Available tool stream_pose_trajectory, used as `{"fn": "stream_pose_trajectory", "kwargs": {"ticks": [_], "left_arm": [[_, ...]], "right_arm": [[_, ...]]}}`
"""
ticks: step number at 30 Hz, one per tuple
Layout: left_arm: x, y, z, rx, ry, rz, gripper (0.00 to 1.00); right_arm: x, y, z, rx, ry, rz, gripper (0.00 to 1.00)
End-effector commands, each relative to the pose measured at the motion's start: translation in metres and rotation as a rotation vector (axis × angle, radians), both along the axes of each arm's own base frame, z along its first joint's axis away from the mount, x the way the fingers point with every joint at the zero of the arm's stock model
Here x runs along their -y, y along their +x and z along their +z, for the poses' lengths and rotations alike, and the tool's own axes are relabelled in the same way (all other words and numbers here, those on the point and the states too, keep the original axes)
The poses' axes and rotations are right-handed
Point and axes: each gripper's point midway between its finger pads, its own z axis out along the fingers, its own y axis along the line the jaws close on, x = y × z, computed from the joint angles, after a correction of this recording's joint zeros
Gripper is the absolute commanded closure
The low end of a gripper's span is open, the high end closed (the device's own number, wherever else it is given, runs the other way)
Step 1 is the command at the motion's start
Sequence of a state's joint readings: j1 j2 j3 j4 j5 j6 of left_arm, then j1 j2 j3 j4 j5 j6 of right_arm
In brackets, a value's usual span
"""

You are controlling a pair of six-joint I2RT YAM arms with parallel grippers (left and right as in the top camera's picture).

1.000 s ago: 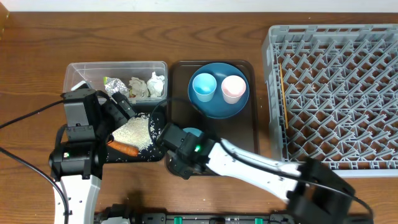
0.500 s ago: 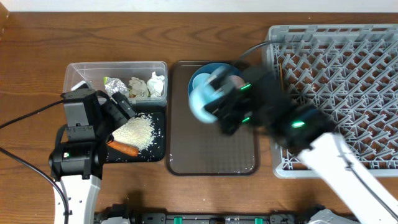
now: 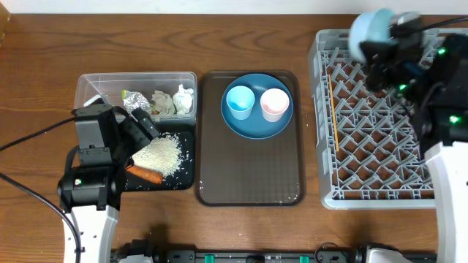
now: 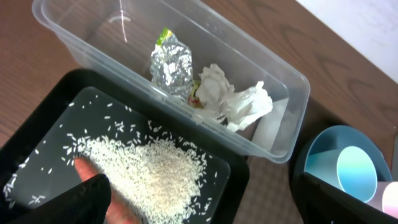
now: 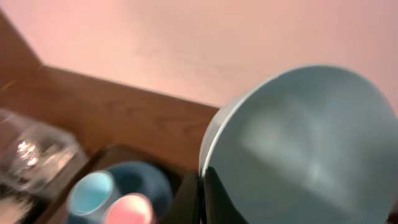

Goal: Sort waste into correct bins and load items into the dishwasher rack
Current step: 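Lift the white bowl and carry it right to the rack's far corner, then lower the white bowl into the dish rack and release it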

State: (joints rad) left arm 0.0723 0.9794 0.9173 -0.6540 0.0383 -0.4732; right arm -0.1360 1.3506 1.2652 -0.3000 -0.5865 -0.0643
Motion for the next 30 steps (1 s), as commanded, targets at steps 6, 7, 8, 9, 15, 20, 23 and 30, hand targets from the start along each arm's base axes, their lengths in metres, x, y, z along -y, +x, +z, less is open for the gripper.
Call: {"fn": "stream_pose_trajectory", "kwargs": {"ticks": [6, 7, 8, 9, 15, 20, 23, 30], "left_arm": [[-0.003, 0.002, 0.008, 0.017, 0.011, 0.002, 0.05], [-0.003, 0.002, 0.008, 0.017, 0.011, 0.003, 0.05], [-0.003, 0.002, 0.008, 0.017, 0.011, 0.003, 0.05], [-0.003, 0.002, 0.008, 0.017, 0.011, 0.002, 0.04], [-0.003, 0.002, 0.008, 0.017, 0.011, 0.003, 0.05], [-0.003, 0.002, 0.008, 0.017, 0.011, 0.003, 0.05], [-0.003, 0.002, 0.008, 0.017, 0.011, 0.003, 0.04], [-0.003, 0.002, 0.008, 0.017, 0.011, 0.002, 0.05]], "right_arm": [[0.023, 0.041, -0.026, -0.008, 0.164, 0.097, 0.99], [0.022, 0.045, -0.029, -0.002, 0.199, 0.136, 0.99], [0.022, 0.048, -0.030, 0.001, 0.244, 0.170, 0.99], [0.023, 0.051, -0.031, 0.000, 0.283, 0.193, 0.99], [0.044, 0.068, -0.063, -0.104, 0.481, 0.216, 0.99], [0.055, 0.075, -0.103, -0.183, 0.528, 0.210, 0.99], [0.060, 0.078, -0.122, -0.213, 0.545, 0.206, 0.99], [0.066, 0.080, -0.143, -0.225, 0.537, 0.208, 0.99]]}}
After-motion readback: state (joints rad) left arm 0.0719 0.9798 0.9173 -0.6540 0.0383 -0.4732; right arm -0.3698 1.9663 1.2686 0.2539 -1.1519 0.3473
